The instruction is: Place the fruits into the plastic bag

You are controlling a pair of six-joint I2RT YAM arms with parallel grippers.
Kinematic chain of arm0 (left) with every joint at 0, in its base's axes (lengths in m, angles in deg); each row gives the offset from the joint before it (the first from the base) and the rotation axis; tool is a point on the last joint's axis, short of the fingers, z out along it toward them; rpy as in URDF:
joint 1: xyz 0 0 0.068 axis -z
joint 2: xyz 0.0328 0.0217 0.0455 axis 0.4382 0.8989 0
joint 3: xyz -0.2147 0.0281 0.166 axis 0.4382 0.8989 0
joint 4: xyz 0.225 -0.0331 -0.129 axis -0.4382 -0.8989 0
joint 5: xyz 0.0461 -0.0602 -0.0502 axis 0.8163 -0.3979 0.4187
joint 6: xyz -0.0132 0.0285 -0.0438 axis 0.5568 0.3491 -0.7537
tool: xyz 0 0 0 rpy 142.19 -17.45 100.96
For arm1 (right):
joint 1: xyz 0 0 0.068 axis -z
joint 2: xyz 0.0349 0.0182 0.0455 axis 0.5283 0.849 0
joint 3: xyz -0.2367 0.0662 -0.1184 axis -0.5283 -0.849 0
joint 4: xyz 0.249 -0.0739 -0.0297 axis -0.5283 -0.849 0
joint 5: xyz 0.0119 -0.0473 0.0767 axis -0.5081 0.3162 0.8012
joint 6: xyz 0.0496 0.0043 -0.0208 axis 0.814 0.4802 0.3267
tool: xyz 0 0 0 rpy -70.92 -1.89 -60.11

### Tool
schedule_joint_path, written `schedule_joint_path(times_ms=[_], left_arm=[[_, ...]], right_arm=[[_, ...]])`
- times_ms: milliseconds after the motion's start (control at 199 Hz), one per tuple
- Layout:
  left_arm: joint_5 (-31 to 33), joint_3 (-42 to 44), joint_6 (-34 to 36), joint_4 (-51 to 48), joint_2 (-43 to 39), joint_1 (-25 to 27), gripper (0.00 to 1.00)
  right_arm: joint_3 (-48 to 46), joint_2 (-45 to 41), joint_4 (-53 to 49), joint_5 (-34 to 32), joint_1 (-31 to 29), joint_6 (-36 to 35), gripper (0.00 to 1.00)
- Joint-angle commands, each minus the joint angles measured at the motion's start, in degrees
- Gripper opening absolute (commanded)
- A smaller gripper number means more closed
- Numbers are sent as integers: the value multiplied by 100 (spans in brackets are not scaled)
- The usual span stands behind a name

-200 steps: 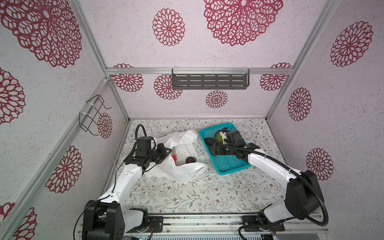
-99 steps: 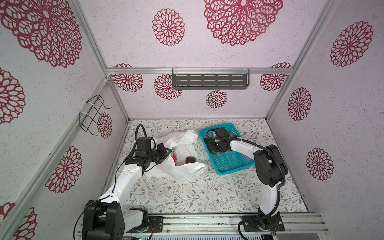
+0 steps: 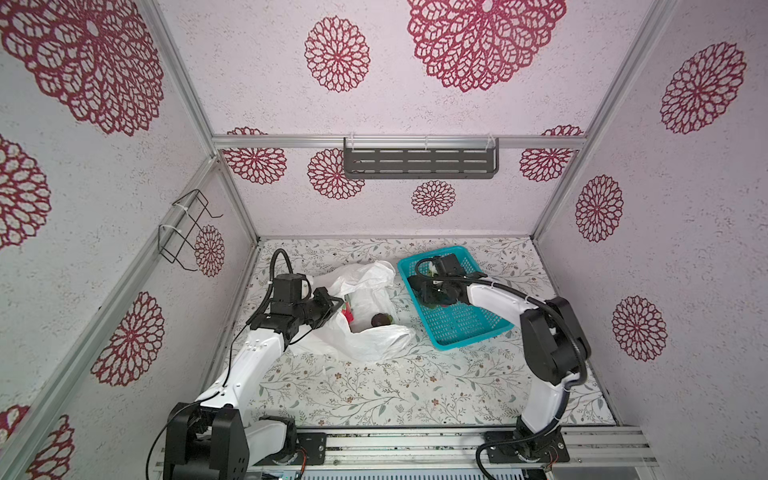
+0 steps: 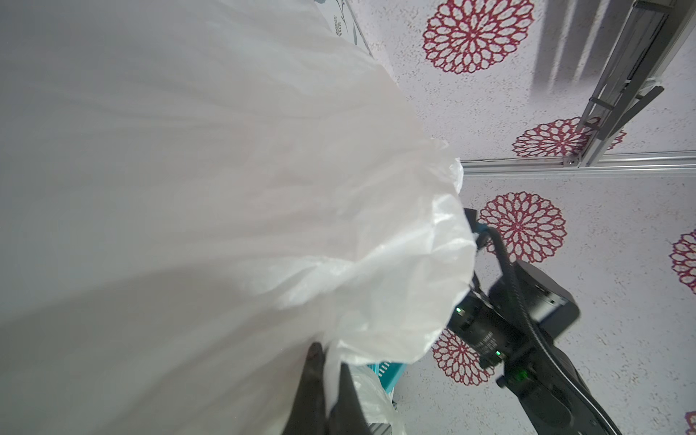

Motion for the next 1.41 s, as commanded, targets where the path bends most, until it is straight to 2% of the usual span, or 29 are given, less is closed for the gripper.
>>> schedule_joint_path(times_ms=[0,126,296,507,838,894,984,1064,1180,1401], left_arm=[[33,1,32,82,-1,27,0],[35,-20,44,58,-4,27,0],[85,-121,102,-139,-115,26,0],[153,-163,154,-481,-410,40,0],[273,-15,45,-653,-794,115,0],[284,5,35,-668,-830,122,0],[304,23,24,-696,-873,123,0],[342,19,19,-714,-904,125,0],[488,-34,23,-839,-944,125,0],[827,-39,-1,-999,-1083,123,0]], right_arm=[[14,-881,464,742,-258,-401,32],[185,-936,162,1465,-665,-787,33],[646,-295,-113,2206,-1365,-1125,33],[1809,848,-685,2609,-2112,-1674,34],[3121,2096,-1454,3130,-2483,-2049,38],[3145,2149,-1461,3170,-2500,-2039,43],[3095,2118,-1367,3200,-2501,-1993,66],[2949,1936,-1167,3050,-2490,-1971,77],[2676,1605,-822,3030,-2427,-1891,83],[2169,987,-561,3156,-2227,-1700,83]])
